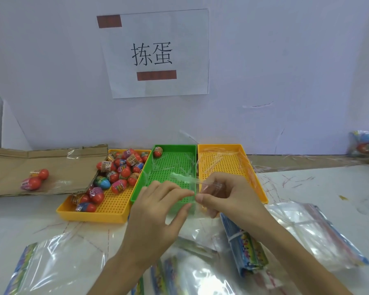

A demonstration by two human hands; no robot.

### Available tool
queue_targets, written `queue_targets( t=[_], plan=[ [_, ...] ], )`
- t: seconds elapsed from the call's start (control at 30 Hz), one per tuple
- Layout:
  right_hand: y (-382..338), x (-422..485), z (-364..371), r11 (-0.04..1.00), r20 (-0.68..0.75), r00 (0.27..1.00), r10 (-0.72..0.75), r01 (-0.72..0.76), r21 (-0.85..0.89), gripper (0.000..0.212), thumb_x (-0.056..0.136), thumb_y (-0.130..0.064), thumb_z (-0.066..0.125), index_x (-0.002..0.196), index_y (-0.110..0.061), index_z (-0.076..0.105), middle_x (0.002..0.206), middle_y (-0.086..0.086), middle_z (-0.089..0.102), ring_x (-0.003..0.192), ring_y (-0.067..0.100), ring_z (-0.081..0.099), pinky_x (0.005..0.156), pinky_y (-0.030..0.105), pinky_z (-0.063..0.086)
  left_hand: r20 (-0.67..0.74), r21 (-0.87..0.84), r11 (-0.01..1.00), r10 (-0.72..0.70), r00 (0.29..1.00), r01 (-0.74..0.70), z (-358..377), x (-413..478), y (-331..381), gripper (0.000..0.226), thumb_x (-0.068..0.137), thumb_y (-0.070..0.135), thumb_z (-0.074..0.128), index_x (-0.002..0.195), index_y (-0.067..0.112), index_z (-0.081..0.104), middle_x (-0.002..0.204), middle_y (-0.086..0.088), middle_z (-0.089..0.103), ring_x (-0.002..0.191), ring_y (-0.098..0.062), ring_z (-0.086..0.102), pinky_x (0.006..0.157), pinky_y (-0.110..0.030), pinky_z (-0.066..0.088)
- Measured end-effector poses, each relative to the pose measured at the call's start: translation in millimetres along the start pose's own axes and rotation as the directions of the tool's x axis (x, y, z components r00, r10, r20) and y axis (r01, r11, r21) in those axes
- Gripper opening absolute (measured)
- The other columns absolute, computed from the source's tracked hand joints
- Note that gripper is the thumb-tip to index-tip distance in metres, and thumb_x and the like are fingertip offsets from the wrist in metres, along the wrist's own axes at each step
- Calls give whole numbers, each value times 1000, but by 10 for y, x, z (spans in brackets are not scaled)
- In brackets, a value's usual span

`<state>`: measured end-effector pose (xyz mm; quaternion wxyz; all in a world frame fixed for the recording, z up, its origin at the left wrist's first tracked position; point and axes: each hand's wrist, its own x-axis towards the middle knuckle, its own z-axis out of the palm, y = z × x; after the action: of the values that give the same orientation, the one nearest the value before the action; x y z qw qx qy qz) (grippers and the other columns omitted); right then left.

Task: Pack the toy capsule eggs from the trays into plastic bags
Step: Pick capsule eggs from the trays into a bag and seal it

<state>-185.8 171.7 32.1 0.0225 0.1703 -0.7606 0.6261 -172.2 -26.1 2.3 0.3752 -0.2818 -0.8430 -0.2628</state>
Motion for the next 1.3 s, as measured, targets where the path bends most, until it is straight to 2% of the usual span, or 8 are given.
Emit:
queue_targets(
  t=[0.13,0.27,0.53,0.7,0.83,0.97,1.17,1.3],
  plan=[
    [-1,16,31,1000,-35,999,15,-16,-18,21,89,-14,76,72,-20,66,64,5,68,53,21,65,52,29,53,31,-74,995,-69,997,72,-35,20,19,27,93,32,61,115,20,71,94,19,48,87,1,48,76,-27,44],
    [-13,5,48,999,-73,997,27,-29,-16,21,87,-3,72,72,-17,67,70,12,69,57,15,65,51,25,50,67,-80,994,-74,995,80,-36,27,70,21,93,32,60,108,19,69,92,22,42,86,5,45,77,-18,38],
    [6,6,59,999,-177,984,35,-37,-8,13,77,9,65,74,-2,62,71,11,63,61,18,55,57,29,44,89,14,997,68,994,-70,26,-12,185,6,94,24,60,92,21,65,90,9,57,81,-16,51,71,-35,37],
    [19,5,75,997,-217,976,-17,0,-82,36,73,9,68,62,-24,59,66,-12,60,59,5,51,55,13,42,117,30,988,145,983,-149,71,-32,268,4,97,22,59,95,26,57,87,12,58,76,-17,44,67,-35,33],
    [21,-13,88,992,-263,960,-99,74,-101,35,78,3,73,68,-28,62,71,-11,64,62,6,54,56,15,43,79,-69,997,-33,996,39,76,-30,251,7,93,26,59,99,24,61,86,18,52,80,-10,49,74,-34,37],
    [-42,8,69,995,-101,991,-91,88,-35,11,87,-21,73,87,-31,72,82,-7,66,70,12,65,62,23,50,35,-122,962,-241,970,243,73,-15,152,11,95,23,58,100,19,67,89,18,51,87,-8,49,77,-28,42],
    [-34,260,-86,983,-61,988,140,-146,-108,17,96,-14,65,106,-28,67,102,2,68,75,11,72,71,32,56,-148,-137,945,-316,937,297,-20,7,27,19,89,24,49,70,20,53,71,11,48,74,-13,44,70,-35,36],
    [-71,628,-5,938,48,992,119,-97,-332,28,88,-39,74,113,-37,64,112,-13,68,92,8,70,79,31,56,-238,-182,945,-312,920,273,-50,-18,-17,20,79,17,45,59,16,48,58,10,44,64,-12,38,66,-33,27]
  ],
)
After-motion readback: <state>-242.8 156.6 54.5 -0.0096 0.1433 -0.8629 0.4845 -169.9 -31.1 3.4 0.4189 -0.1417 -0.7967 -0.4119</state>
